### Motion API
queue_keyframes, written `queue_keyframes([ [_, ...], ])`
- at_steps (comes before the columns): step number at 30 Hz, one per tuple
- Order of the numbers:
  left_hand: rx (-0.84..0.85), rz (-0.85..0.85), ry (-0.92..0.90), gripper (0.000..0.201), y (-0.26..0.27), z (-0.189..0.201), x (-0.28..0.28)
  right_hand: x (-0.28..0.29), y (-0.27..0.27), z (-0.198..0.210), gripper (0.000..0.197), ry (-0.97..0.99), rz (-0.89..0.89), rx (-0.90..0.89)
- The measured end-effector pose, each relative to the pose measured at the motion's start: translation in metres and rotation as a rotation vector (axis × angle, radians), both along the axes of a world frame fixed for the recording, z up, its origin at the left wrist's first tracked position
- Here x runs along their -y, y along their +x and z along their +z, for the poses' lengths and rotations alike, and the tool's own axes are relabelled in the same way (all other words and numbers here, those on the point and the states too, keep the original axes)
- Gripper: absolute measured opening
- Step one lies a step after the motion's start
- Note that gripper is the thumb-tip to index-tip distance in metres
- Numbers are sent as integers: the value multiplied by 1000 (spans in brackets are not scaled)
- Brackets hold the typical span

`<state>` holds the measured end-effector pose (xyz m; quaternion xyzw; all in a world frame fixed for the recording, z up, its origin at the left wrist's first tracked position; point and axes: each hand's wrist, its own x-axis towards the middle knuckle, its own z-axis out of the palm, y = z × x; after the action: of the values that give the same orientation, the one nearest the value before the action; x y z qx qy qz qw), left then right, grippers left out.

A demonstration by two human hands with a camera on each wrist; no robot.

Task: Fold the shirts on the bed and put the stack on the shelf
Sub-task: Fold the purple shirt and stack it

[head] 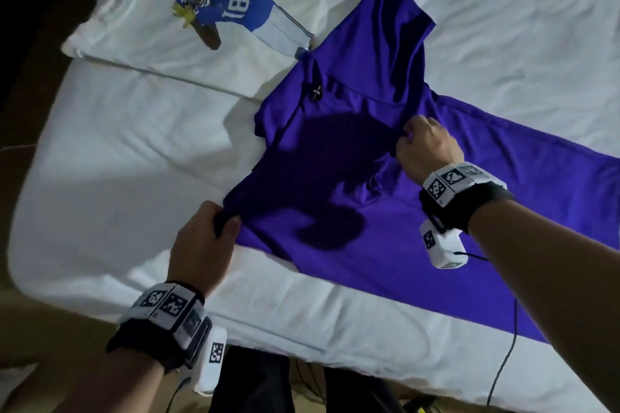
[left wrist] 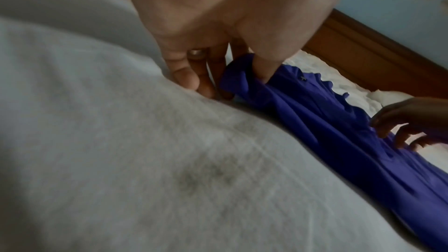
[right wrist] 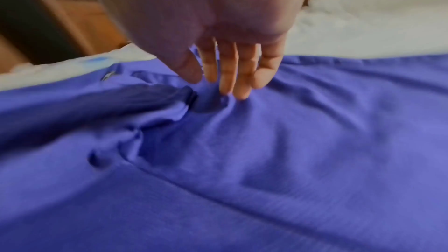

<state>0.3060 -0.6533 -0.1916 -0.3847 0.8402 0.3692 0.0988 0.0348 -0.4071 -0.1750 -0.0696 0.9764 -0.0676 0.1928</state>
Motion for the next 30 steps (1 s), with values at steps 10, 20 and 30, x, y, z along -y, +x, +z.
queue_keyframes([
  [10,-67,121,187,19,28,12,11,23,-5,-15,35,52,572,-37],
  [20,-130,123,178,29,35,10,17,60,-45,-6,38,118,388,59],
  [30,-87,-54,55,48,43,-1,19,122,-21,-8,36,-56,743,-74],
])
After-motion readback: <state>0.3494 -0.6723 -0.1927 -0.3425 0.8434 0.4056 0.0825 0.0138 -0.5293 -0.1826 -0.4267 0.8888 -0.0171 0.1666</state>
